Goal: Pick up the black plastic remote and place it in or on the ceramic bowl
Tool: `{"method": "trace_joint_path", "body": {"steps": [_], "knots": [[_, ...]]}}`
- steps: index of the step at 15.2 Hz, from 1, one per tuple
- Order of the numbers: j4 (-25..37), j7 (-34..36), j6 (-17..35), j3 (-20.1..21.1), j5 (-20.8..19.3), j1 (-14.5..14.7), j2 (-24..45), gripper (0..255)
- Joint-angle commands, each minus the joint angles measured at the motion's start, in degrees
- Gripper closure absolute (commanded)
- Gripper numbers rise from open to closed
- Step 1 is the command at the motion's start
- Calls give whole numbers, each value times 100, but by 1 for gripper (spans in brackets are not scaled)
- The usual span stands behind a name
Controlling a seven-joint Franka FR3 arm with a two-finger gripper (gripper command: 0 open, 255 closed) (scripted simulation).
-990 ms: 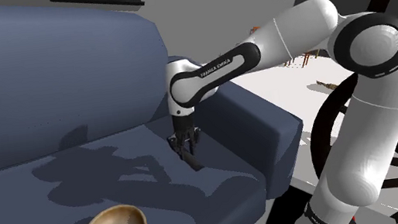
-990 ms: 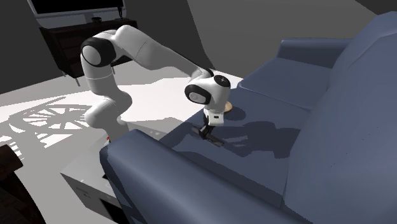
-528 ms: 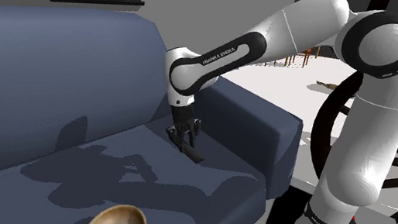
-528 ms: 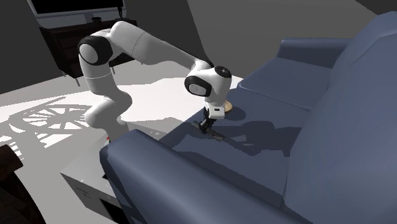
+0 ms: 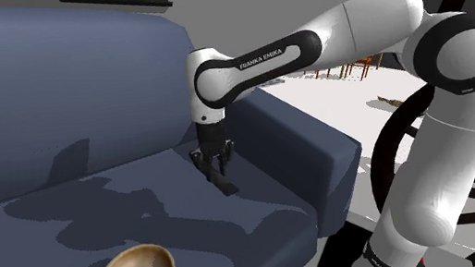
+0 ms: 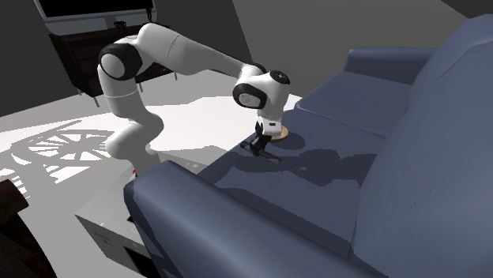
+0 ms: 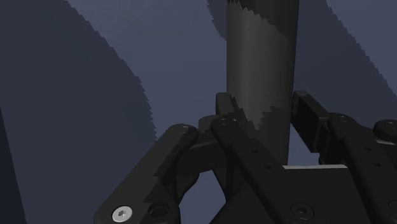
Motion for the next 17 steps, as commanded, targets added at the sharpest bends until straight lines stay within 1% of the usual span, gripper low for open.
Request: {"method": "trace_joint_path", "body": {"steps": [1,9,17], "knots": [[67,301,60,156,33,155,89,255],[674,1431,195,673,-35,746,694,255],[1736,2591,185,1028,-384,1467,1648,255]]}}
